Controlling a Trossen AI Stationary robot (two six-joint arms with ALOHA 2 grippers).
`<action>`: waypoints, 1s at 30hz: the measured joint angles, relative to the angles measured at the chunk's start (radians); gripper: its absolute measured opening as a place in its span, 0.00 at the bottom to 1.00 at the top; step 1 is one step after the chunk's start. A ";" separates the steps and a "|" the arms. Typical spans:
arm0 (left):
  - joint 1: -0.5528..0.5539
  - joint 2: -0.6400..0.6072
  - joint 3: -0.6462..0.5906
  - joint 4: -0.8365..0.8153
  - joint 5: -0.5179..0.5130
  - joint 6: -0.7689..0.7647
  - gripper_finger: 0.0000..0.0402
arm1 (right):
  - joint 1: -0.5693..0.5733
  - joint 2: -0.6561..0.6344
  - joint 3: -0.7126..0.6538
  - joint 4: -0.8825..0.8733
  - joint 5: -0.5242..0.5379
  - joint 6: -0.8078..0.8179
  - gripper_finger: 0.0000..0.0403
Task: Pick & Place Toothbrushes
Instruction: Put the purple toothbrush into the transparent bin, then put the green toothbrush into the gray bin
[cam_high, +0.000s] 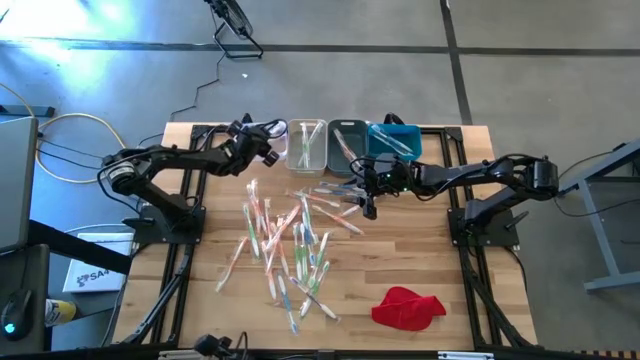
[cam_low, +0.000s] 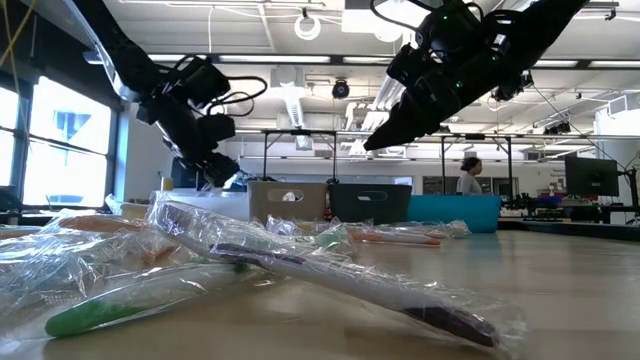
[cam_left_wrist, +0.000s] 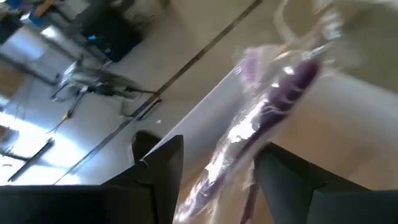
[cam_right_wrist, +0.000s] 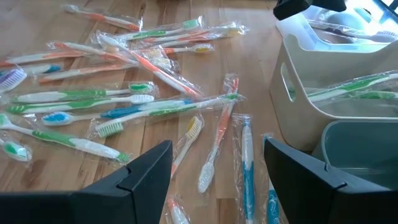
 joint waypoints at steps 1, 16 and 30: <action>0.000 0.000 0.017 -0.027 0.032 0.004 0.46 | 0.000 0.000 0.000 0.000 0.000 0.000 0.61; -0.001 -0.001 0.328 -0.515 0.134 -0.073 0.46 | 0.000 0.000 0.000 -0.023 0.000 0.000 0.61; -0.008 -0.001 0.337 -0.495 0.180 -0.119 0.46 | 0.000 0.000 0.000 -0.023 0.000 0.000 0.61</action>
